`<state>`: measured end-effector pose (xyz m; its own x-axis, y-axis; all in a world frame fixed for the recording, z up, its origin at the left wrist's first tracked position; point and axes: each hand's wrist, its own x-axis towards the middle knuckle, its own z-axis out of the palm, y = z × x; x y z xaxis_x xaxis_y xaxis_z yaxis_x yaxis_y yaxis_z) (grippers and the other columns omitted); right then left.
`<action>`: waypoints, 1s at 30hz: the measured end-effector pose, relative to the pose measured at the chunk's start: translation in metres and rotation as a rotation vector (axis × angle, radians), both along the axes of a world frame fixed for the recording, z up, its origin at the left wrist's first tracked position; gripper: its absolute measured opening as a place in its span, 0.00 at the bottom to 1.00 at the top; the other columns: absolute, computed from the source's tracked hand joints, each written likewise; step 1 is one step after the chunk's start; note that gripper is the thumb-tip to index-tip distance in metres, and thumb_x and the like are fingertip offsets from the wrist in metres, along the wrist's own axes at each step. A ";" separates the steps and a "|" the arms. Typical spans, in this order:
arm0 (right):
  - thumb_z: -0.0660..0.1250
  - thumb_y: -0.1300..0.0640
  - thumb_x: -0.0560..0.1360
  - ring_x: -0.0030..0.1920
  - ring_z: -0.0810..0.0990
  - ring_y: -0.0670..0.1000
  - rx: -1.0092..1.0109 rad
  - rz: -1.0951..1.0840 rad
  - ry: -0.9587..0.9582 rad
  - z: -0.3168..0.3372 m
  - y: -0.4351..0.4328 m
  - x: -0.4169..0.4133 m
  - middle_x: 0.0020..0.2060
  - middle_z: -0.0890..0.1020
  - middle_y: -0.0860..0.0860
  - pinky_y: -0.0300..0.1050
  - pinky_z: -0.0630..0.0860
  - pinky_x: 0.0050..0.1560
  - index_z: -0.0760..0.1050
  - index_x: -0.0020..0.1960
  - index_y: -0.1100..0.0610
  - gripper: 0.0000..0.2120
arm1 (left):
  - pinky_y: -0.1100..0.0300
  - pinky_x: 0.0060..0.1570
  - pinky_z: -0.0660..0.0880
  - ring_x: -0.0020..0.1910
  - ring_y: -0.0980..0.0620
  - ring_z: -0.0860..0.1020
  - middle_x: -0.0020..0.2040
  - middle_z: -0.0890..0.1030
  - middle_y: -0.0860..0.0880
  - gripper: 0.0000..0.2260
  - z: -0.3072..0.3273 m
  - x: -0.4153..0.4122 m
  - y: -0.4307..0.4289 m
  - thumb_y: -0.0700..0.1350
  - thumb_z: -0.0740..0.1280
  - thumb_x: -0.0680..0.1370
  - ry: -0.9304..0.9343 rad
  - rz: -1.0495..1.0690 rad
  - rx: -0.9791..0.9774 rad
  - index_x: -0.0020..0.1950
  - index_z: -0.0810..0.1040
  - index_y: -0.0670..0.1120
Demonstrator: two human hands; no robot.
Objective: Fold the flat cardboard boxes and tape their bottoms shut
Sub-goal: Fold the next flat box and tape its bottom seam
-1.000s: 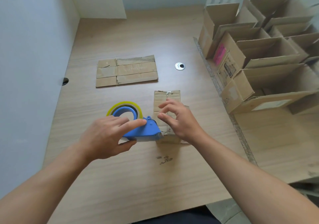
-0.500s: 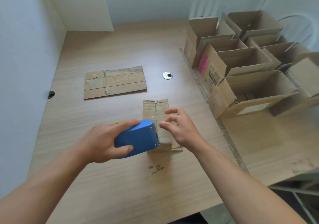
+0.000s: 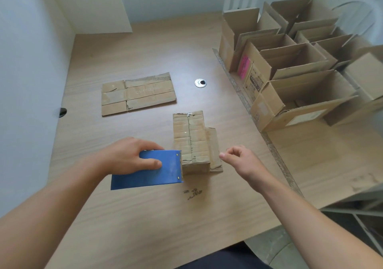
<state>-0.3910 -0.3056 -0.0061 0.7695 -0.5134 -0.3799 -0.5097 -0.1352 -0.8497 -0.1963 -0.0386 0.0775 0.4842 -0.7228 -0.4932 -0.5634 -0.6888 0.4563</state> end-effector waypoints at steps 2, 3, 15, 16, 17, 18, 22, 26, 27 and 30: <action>0.72 0.50 0.75 0.49 0.75 0.48 -0.006 -0.016 0.005 -0.006 0.008 -0.002 0.49 0.77 0.51 0.46 0.69 0.53 0.75 0.37 0.54 0.12 | 0.68 0.43 0.69 0.48 0.68 0.76 0.51 0.81 0.65 0.12 0.000 0.004 -0.002 0.63 0.68 0.75 -0.008 -0.011 0.025 0.58 0.77 0.68; 0.72 0.50 0.75 0.48 0.74 0.48 -0.007 -0.024 0.008 -0.008 0.011 -0.003 0.48 0.76 0.51 0.46 0.69 0.52 0.75 0.37 0.54 0.12 | 0.68 0.42 0.69 0.47 0.68 0.76 0.50 0.81 0.65 0.11 0.000 0.005 -0.002 0.63 0.68 0.75 -0.008 -0.013 0.037 0.57 0.77 0.69; 0.69 0.49 0.78 0.56 0.77 0.53 0.273 -0.114 0.168 -0.026 0.022 0.015 0.53 0.82 0.56 0.55 0.72 0.67 0.78 0.47 0.61 0.14 | 0.62 0.50 0.74 0.50 0.61 0.78 0.52 0.81 0.60 0.11 -0.016 0.007 -0.015 0.61 0.64 0.78 0.080 0.006 0.138 0.58 0.80 0.62; 0.69 0.49 0.78 0.62 0.76 0.56 0.297 -0.120 0.195 -0.026 0.021 0.016 0.59 0.80 0.57 0.56 0.71 0.68 0.79 0.51 0.63 0.16 | 0.61 0.51 0.74 0.50 0.60 0.78 0.52 0.81 0.59 0.11 -0.018 0.007 -0.018 0.61 0.64 0.79 0.086 0.008 0.141 0.59 0.80 0.61; 0.69 0.48 0.78 0.67 0.73 0.56 0.324 -0.122 0.217 -0.025 0.021 0.016 0.65 0.77 0.57 0.55 0.71 0.67 0.79 0.54 0.63 0.17 | 0.60 0.51 0.74 0.51 0.60 0.78 0.52 0.81 0.59 0.12 -0.019 0.007 -0.019 0.61 0.64 0.79 0.090 0.008 0.142 0.59 0.80 0.61; 0.69 0.47 0.78 0.69 0.71 0.56 0.358 -0.121 0.238 -0.025 0.021 0.016 0.67 0.76 0.55 0.55 0.70 0.66 0.79 0.55 0.60 0.16 | 0.61 0.50 0.74 0.50 0.60 0.78 0.52 0.81 0.59 0.12 -0.020 0.008 -0.020 0.61 0.64 0.78 0.094 0.007 0.144 0.59 0.80 0.61; 0.70 0.45 0.76 0.62 0.73 0.52 0.459 -0.105 0.322 -0.021 0.023 0.020 0.61 0.76 0.52 0.62 0.72 0.64 0.79 0.54 0.53 0.12 | 0.63 0.46 0.72 0.49 0.62 0.78 0.51 0.81 0.61 0.11 -0.021 0.011 -0.023 0.62 0.65 0.77 0.108 0.007 0.157 0.56 0.80 0.63; 0.70 0.42 0.76 0.67 0.71 0.54 0.392 -0.077 0.343 -0.019 0.023 0.020 0.66 0.73 0.50 0.59 0.74 0.57 0.73 0.66 0.51 0.23 | 0.62 0.44 0.72 0.48 0.62 0.78 0.49 0.81 0.61 0.09 -0.021 0.015 -0.026 0.63 0.66 0.76 0.082 -0.003 0.177 0.53 0.80 0.64; 0.70 0.41 0.75 0.66 0.72 0.54 0.330 -0.081 0.331 -0.019 0.023 0.019 0.64 0.73 0.49 0.57 0.73 0.55 0.71 0.67 0.51 0.25 | 0.63 0.43 0.71 0.48 0.62 0.78 0.48 0.81 0.62 0.09 -0.020 0.016 -0.027 0.64 0.66 0.76 0.075 -0.004 0.184 0.52 0.80 0.65; 0.69 0.46 0.76 0.49 0.76 0.51 0.057 0.002 0.213 -0.022 0.023 0.014 0.44 0.79 0.47 0.47 0.72 0.46 0.76 0.46 0.53 0.11 | 0.62 0.43 0.70 0.48 0.62 0.78 0.48 0.81 0.63 0.07 -0.020 0.017 -0.030 0.65 0.66 0.75 0.072 -0.017 0.196 0.50 0.79 0.67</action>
